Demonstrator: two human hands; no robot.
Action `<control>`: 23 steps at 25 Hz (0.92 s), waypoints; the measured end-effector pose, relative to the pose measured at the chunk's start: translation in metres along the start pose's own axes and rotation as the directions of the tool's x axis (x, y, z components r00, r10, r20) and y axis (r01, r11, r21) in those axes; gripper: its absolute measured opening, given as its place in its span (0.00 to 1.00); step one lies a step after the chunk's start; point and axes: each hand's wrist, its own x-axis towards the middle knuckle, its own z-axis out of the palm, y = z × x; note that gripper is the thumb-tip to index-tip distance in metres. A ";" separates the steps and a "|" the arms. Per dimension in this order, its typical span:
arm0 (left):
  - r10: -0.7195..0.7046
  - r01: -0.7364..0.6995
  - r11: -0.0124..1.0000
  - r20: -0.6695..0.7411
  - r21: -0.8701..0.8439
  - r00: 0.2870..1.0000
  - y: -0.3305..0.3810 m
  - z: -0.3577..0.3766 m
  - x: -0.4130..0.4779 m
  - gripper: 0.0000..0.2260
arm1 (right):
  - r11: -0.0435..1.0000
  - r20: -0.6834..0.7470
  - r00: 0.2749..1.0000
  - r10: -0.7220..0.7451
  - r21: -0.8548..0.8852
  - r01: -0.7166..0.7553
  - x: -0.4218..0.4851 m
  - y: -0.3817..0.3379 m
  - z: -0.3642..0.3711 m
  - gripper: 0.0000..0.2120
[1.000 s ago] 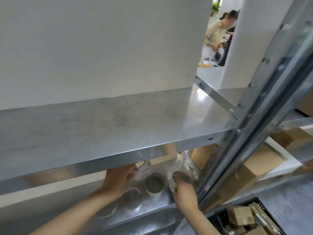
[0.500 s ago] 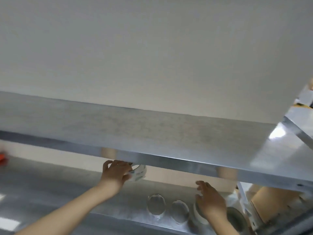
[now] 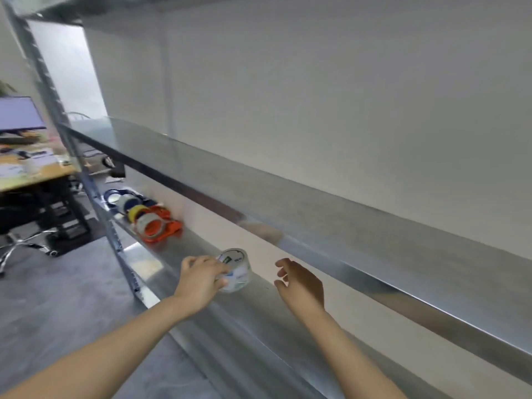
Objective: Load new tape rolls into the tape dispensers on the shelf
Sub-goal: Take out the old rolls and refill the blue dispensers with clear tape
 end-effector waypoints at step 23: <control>-0.342 0.341 0.938 -0.016 -0.059 0.939 -0.411 -0.066 0.051 0.13 | 0.949 0.111 0.943 -0.313 -0.005 0.315 0.227 -0.356 0.239 0.07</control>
